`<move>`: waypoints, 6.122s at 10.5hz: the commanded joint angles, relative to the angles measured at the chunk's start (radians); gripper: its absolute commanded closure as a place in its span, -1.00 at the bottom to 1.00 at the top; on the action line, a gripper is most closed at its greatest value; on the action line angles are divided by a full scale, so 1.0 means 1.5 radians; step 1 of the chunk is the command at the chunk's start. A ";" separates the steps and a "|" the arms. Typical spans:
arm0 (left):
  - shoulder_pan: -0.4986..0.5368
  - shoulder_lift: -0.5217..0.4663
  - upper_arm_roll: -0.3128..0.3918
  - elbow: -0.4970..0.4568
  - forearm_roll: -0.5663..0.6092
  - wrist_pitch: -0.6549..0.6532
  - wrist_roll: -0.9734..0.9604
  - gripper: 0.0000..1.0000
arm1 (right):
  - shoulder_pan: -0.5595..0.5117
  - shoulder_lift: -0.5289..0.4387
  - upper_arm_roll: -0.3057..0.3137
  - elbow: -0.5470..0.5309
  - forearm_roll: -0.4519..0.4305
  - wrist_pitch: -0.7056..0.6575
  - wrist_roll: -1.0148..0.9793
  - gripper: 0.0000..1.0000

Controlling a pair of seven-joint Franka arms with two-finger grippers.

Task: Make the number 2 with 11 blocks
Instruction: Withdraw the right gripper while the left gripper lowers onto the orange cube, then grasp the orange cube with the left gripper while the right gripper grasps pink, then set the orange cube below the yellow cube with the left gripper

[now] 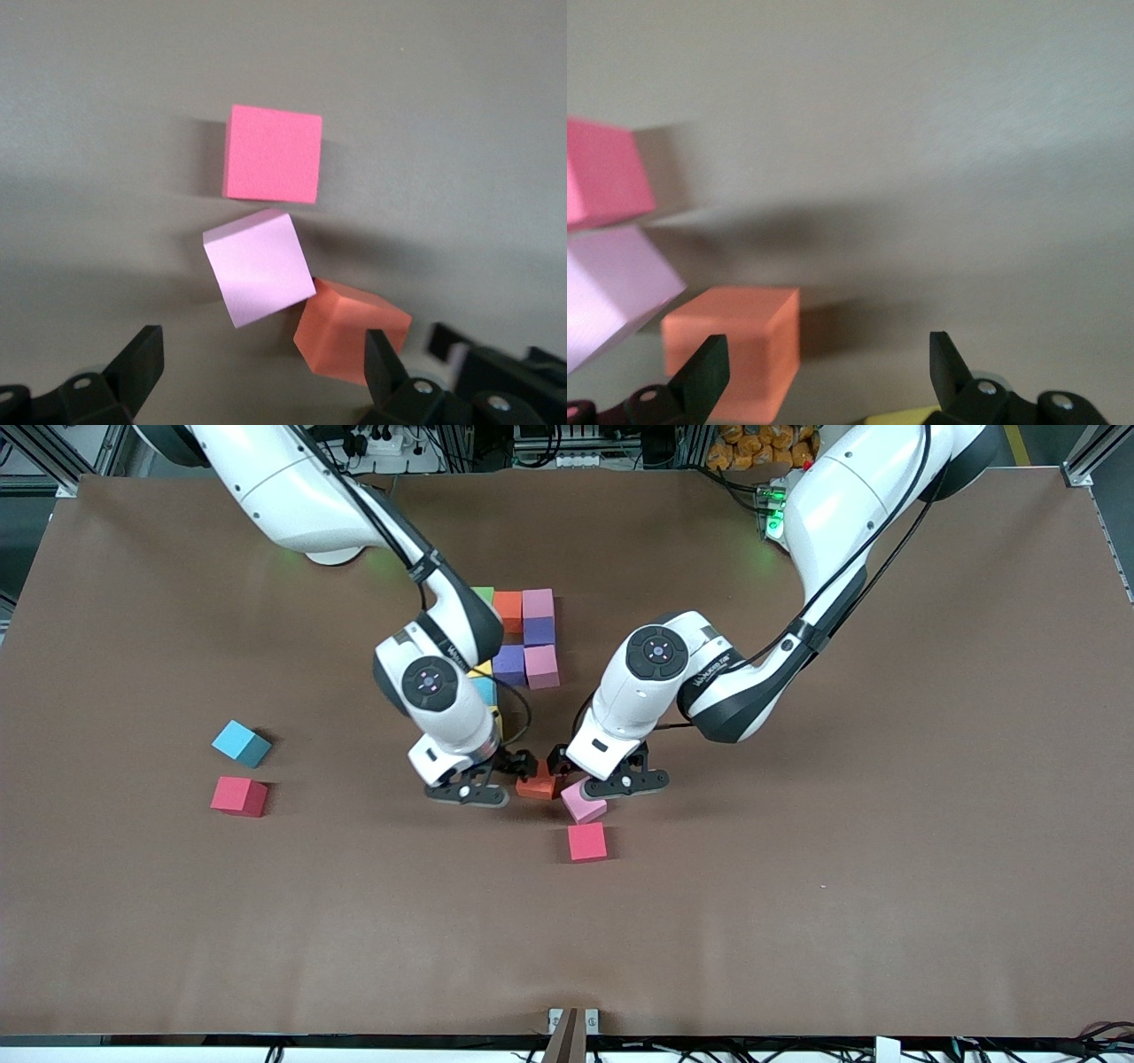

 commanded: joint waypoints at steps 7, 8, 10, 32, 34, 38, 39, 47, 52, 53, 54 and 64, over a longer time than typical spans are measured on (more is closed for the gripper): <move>-0.018 0.014 0.005 0.002 -0.019 0.005 -0.156 -1.00 | -0.286 -0.046 0.009 0.009 -0.004 -0.126 -0.237 -1.00; -0.033 0.011 0.004 0.003 -0.022 0.005 -0.270 -1.00 | -0.311 -0.049 0.009 -0.001 -0.004 -0.129 -0.285 -1.00; -0.046 0.013 0.004 0.003 -0.035 0.005 -0.469 -1.00 | -0.368 -0.056 0.008 -0.013 -0.005 -0.131 -0.368 -1.00; -0.088 0.173 0.022 0.077 -0.108 0.155 -0.778 -1.00 | -0.490 -0.048 0.006 -0.128 -0.016 -0.066 -0.533 -1.00; -0.089 0.179 0.025 0.076 -0.109 0.169 -0.779 -1.00 | -0.489 -0.041 0.003 -0.129 -0.016 -0.055 -0.533 -1.00; -0.090 0.177 0.026 0.071 -0.148 0.171 -0.789 0.67 | -0.489 -0.037 0.003 -0.132 -0.016 -0.047 -0.533 -1.00; -0.094 0.172 0.025 0.069 -0.149 0.171 -0.789 0.74 | -0.488 -0.037 0.003 -0.132 -0.016 -0.047 -0.532 -1.00; -0.086 0.103 0.006 -0.068 -0.150 0.144 -0.865 1.00 | -0.479 -0.037 0.003 -0.132 -0.015 -0.049 -0.523 -1.00; -0.087 0.087 0.005 -0.099 -0.150 0.145 -0.901 1.00 | -0.478 -0.037 0.003 -0.132 -0.015 -0.050 -0.523 -1.00; -0.087 0.088 0.004 -0.095 -0.151 0.146 -0.907 1.00 | -0.478 -0.037 0.003 -0.132 -0.015 -0.050 -0.523 -1.00; -0.093 0.093 0.003 -0.081 -0.153 0.146 -0.920 1.00 | -0.478 -0.037 0.003 -0.132 -0.015 -0.051 -0.523 -1.00; -0.118 0.120 0.006 -0.020 -0.157 0.149 -0.931 1.00 | -0.477 -0.037 0.003 -0.132 -0.015 -0.049 -0.523 -1.00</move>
